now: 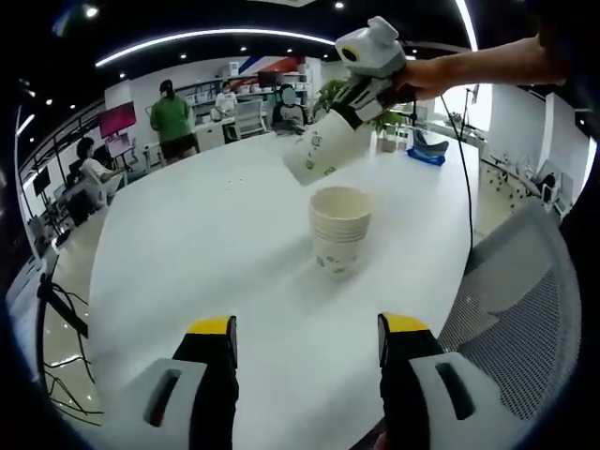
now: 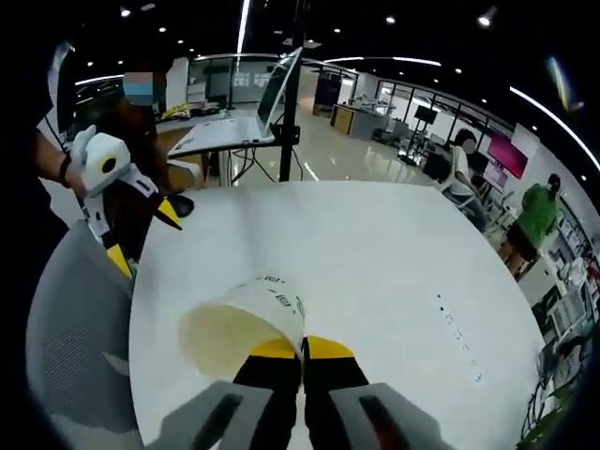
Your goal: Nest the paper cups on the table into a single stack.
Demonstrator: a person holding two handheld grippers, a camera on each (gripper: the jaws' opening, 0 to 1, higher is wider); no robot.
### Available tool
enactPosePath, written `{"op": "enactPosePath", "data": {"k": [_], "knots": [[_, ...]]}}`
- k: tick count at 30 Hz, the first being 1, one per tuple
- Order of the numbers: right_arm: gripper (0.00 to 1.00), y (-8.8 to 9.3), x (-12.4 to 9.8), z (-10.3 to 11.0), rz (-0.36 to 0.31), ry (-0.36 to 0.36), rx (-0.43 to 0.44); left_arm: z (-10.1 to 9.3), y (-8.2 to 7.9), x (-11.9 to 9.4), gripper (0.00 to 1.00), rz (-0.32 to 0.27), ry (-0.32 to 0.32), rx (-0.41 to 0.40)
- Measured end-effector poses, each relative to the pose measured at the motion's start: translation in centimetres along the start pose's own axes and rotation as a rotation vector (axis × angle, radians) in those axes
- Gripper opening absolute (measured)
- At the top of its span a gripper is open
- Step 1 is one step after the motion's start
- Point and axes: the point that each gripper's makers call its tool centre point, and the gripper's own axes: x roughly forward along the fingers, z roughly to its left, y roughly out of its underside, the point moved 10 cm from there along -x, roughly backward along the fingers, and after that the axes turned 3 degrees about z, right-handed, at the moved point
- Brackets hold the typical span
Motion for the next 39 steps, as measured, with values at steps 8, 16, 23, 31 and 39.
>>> {"op": "enactPosePath", "data": {"k": [8,16,23,31,39], "knots": [[0.0,-0.8,-0.6,1.6,0.037,-0.043,-0.065,0.1,0.2,0.2,0.59,0.001,0.001,0.0],[0.0,-1.4,-0.8,2.3,0.072,-0.106,-0.094,0.3,0.2,0.5,0.59,0.0,0.001,-0.001],[0.0,-2.2,-0.7,3.0,0.145,-0.173,-0.174,0.2,0.0,0.3,0.59,-0.001,0.002,0.0],[0.0,-2.8,0.3,3.7,0.254,-0.222,-0.28,0.2,0.1,0.2,0.59,0.002,0.0,-0.005],[0.0,-3.1,1.7,3.6,0.326,-0.251,-0.322,0.5,0.4,0.4,0.59,0.001,-0.004,-0.013]]}}
